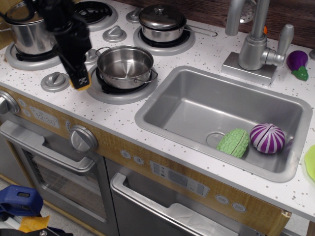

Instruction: Put corn in pan which is on stove

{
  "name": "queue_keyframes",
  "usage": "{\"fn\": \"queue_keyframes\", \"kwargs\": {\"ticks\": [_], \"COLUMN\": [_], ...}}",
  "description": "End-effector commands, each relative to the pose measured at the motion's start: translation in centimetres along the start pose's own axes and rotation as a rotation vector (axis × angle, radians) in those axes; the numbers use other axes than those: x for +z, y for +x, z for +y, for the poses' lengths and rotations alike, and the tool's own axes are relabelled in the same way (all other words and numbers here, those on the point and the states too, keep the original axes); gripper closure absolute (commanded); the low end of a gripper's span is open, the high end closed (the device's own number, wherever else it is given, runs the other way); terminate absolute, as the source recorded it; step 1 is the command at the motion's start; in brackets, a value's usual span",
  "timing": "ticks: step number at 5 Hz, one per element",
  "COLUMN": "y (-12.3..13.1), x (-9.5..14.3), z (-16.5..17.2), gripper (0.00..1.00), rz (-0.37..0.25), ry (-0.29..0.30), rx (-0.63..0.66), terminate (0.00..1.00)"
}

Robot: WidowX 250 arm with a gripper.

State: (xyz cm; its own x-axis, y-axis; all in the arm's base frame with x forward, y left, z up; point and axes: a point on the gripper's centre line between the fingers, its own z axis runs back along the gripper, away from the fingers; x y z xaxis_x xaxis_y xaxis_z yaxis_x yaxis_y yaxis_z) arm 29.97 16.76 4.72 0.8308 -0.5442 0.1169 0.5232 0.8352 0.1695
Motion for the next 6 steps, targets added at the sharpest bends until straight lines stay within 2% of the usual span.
{"fn": "queue_keyframes", "kwargs": {"ticks": [1, 2, 4, 5, 6], "y": [2.1, 3.3, 7.3, 7.5, 7.2], "x": [5.2, 6.2, 5.5, 4.3, 3.8], "z": [2.5, 2.8, 2.1, 1.3, 1.5], "gripper": [1.00, 1.00, 1.00, 0.00, 0.00], "rz": [-0.046, -0.005, 0.006, -0.013, -0.049], "ry": [0.055, 0.058, 0.009, 0.009, -0.017], "rx": [-0.071, -0.116, -0.171, -0.174, -0.196], "terminate": [0.00, 0.00, 0.00, 0.00, 0.00]}}
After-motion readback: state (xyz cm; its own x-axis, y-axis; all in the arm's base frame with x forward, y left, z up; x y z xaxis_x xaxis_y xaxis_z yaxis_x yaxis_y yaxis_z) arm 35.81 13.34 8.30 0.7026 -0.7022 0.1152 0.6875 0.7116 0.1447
